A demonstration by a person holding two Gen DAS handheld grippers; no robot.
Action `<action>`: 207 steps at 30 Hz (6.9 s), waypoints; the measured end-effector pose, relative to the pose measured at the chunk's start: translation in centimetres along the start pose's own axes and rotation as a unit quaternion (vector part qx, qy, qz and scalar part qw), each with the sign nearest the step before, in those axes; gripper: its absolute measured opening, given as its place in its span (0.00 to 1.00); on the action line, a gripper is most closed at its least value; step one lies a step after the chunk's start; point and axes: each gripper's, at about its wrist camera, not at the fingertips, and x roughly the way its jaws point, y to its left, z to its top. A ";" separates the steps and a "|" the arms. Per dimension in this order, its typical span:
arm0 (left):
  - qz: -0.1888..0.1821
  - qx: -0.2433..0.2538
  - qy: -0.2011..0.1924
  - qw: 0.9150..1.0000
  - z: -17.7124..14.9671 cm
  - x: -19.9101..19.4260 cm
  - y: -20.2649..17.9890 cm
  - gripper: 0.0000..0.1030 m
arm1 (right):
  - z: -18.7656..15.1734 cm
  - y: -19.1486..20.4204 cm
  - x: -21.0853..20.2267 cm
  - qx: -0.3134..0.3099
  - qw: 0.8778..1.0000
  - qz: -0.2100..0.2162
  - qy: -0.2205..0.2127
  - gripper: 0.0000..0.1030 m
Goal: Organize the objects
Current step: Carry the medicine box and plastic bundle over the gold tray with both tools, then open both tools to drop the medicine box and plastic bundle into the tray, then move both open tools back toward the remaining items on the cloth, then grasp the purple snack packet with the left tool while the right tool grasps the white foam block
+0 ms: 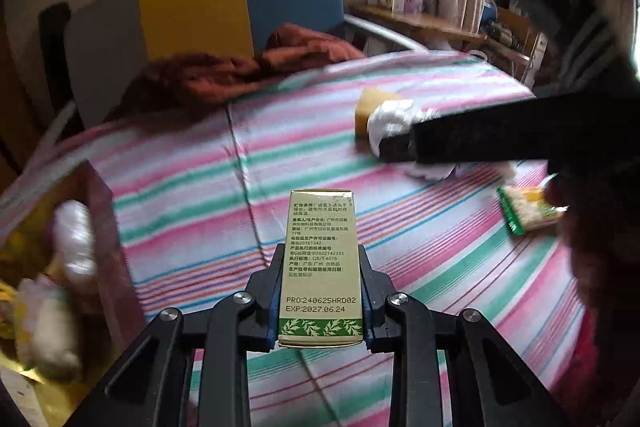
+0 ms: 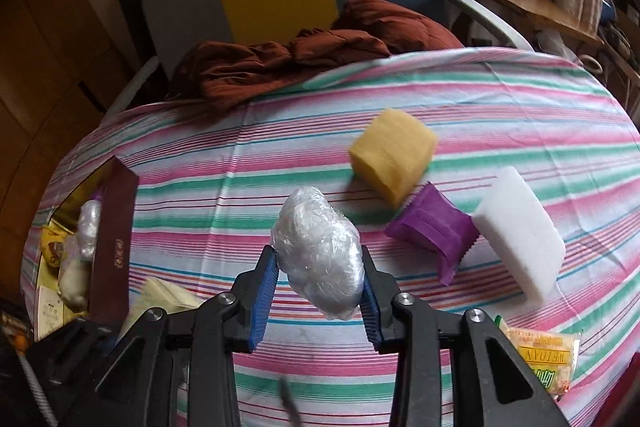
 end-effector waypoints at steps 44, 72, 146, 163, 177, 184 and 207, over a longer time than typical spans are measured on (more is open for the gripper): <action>0.130 -0.212 -0.042 0.968 -9.6 -13.3 20.3 0.29 | -6.1 21.7 -2.5 -0.181 0.971 0.155 0.014 0.36; 0.170 -0.236 -0.058 0.955 -11.1 -16.2 22.8 0.58 | -7.9 24.7 -2.4 -0.198 0.974 0.111 0.013 0.48; -0.020 -0.013 0.019 1.000 0.3 -3.9 4.1 0.64 | 1.7 -13.5 2.3 -0.003 0.981 -0.145 0.126 0.73; -0.048 0.002 0.067 0.997 1.6 0.3 0.6 0.64 | 2.7 -17.1 1.8 0.036 0.988 -0.129 0.078 0.52; -0.112 -0.006 0.106 0.988 5.7 6.4 -4.8 0.62 | 3.4 -17.8 0.2 0.042 0.991 -0.118 0.040 0.19; -0.158 -0.083 0.156 0.972 8.1 10.1 -6.7 0.60 | 3.7 -18.2 -0.3 0.051 0.992 -0.112 0.021 0.19; -0.071 -0.061 0.171 0.981 10.3 15.0 -10.7 0.38 | 3.6 -18.0 0.0 0.032 0.993 -0.112 0.021 0.19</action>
